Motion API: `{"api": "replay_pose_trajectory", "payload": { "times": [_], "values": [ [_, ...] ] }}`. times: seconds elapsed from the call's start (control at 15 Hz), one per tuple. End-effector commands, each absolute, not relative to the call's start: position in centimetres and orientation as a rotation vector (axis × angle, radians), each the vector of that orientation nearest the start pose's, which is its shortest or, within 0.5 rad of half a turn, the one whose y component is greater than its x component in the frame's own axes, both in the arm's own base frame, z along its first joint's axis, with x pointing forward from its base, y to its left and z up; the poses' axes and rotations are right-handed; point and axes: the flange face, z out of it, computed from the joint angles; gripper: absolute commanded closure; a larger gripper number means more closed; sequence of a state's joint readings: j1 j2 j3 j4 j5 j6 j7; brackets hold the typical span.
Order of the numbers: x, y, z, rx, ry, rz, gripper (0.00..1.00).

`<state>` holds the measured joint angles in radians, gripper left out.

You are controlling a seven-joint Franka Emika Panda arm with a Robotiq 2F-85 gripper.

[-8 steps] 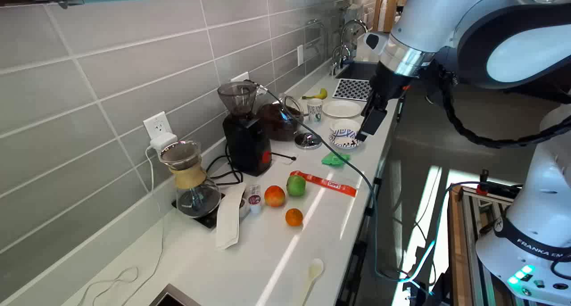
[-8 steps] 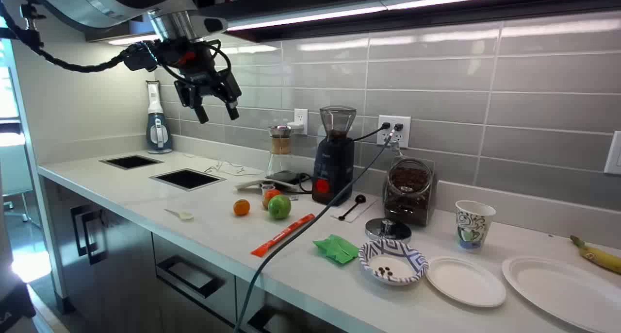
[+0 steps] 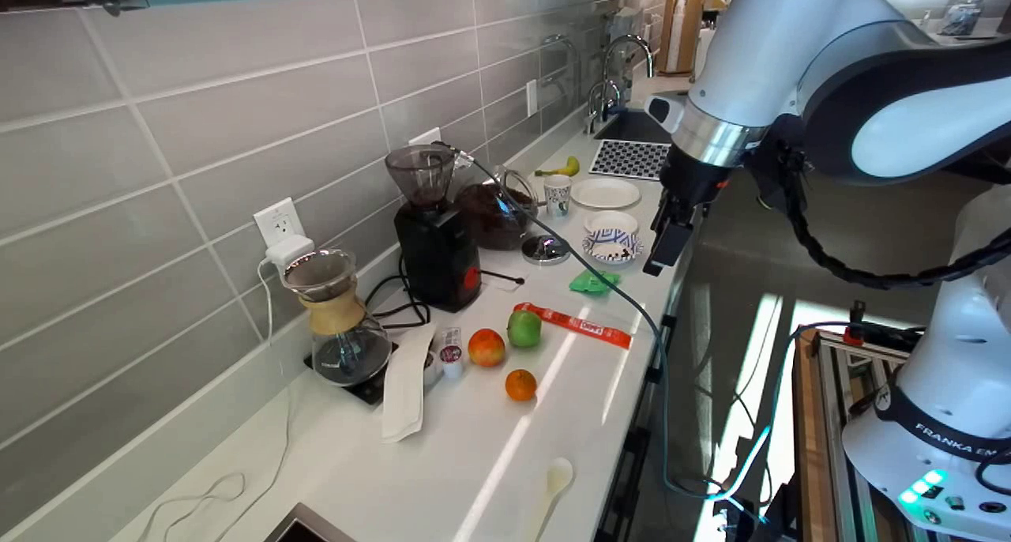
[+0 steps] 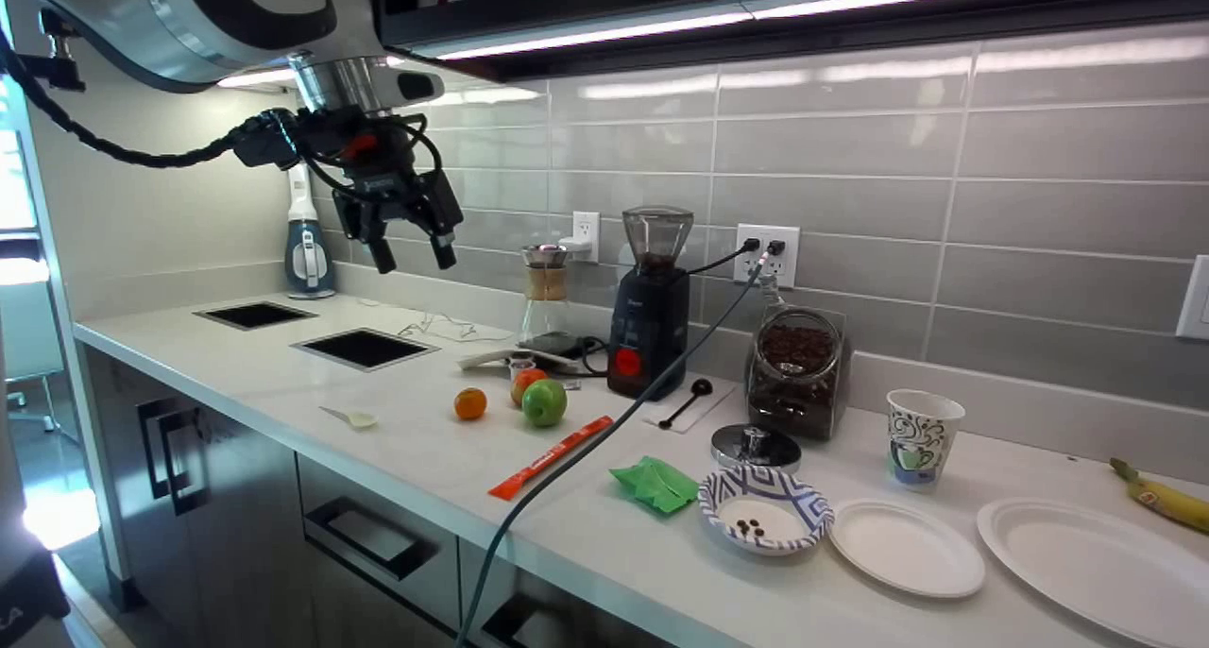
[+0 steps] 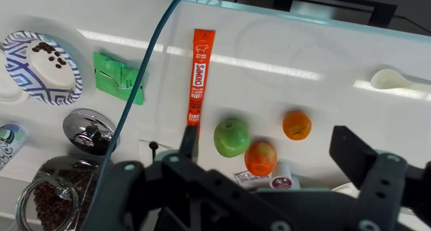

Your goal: Pick up the bowl and pour it's contents on the plate

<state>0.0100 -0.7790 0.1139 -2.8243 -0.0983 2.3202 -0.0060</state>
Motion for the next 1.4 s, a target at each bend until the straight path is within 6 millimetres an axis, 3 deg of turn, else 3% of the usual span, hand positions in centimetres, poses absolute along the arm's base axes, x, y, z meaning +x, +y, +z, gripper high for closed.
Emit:
{"api": "replay_pose_trajectory", "payload": {
  "times": [0.0, 0.13, 0.27, 0.67, 0.93, 1.33],
  "values": [
    [32.8, 3.6, 43.4, -3.247, -0.269, -0.452, 0.0],
    [33.6, 3.0, 43.6, -3.256, -0.204, -0.472, 0.0],
    [35.5, 0.2, 44.0, -3.244, -0.075, -0.476, 0.0],
    [38.9, -11.5, 40.6, -3.143, 0.381, -0.447, 0.0],
    [40.2, -18.1, 37.4, -3.13, 0.53, -0.444, 0.0],
    [42.4, -28.1, 34.3, -3.111, 0.803, -0.463, 0.0]
  ]
}}
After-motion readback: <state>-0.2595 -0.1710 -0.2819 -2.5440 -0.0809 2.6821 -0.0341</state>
